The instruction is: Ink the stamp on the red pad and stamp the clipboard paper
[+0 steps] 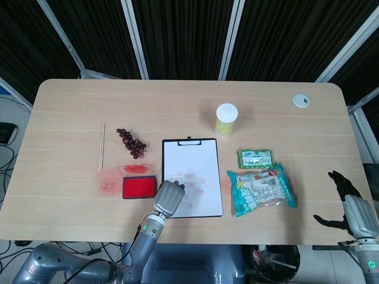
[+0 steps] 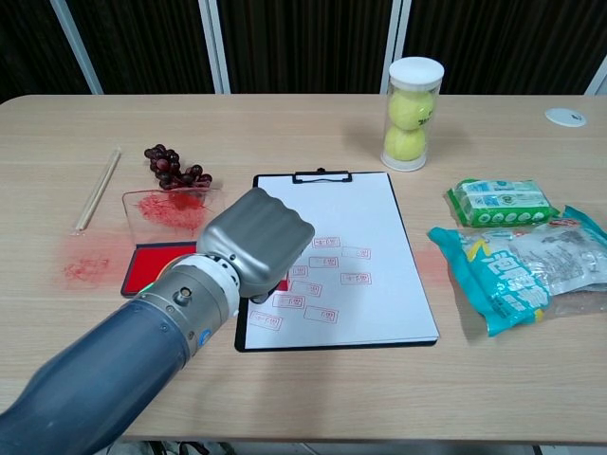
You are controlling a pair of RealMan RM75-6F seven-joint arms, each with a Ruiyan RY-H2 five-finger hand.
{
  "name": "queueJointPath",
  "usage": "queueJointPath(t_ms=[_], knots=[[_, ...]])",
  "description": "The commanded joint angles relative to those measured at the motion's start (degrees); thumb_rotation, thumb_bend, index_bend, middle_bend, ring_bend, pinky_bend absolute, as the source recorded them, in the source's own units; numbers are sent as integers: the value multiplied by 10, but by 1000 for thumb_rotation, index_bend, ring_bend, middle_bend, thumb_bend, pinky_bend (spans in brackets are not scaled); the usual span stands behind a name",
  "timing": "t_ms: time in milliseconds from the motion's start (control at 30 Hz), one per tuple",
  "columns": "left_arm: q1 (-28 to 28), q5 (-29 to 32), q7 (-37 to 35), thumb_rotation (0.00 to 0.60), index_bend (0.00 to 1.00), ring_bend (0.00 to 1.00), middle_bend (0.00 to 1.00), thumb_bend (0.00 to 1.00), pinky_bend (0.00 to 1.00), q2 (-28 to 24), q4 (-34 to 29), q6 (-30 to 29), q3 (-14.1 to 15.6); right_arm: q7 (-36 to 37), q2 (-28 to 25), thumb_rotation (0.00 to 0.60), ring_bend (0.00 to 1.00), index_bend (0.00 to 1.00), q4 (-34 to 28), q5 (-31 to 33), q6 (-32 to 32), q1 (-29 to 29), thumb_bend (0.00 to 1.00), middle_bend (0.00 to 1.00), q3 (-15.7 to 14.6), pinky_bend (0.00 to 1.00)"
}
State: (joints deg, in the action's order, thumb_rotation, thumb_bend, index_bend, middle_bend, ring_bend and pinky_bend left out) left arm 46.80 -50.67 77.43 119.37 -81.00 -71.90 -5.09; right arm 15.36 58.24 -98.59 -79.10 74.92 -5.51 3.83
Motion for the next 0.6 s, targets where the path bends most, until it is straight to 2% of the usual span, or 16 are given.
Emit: queueJointPath(t_ms=[33, 467, 600], knots=[[0, 0, 0, 600, 799, 998, 871, 490, 1000, 0, 1, 1, 0, 0, 0, 600, 0, 0, 0, 0, 0, 0, 170, 0, 0, 135], [-1, -9, -2, 600, 796, 998, 869, 489, 1000, -3, -4, -2, -4, 0, 0, 600, 0, 0, 0, -1, 1, 0, 171, 0, 0, 135], [4, -30, -7, 600, 796, 998, 869, 490, 1000, -9, -15, -10, -11, 0, 0, 600, 0, 0, 1, -2, 2, 1, 170, 0, 0, 135]])
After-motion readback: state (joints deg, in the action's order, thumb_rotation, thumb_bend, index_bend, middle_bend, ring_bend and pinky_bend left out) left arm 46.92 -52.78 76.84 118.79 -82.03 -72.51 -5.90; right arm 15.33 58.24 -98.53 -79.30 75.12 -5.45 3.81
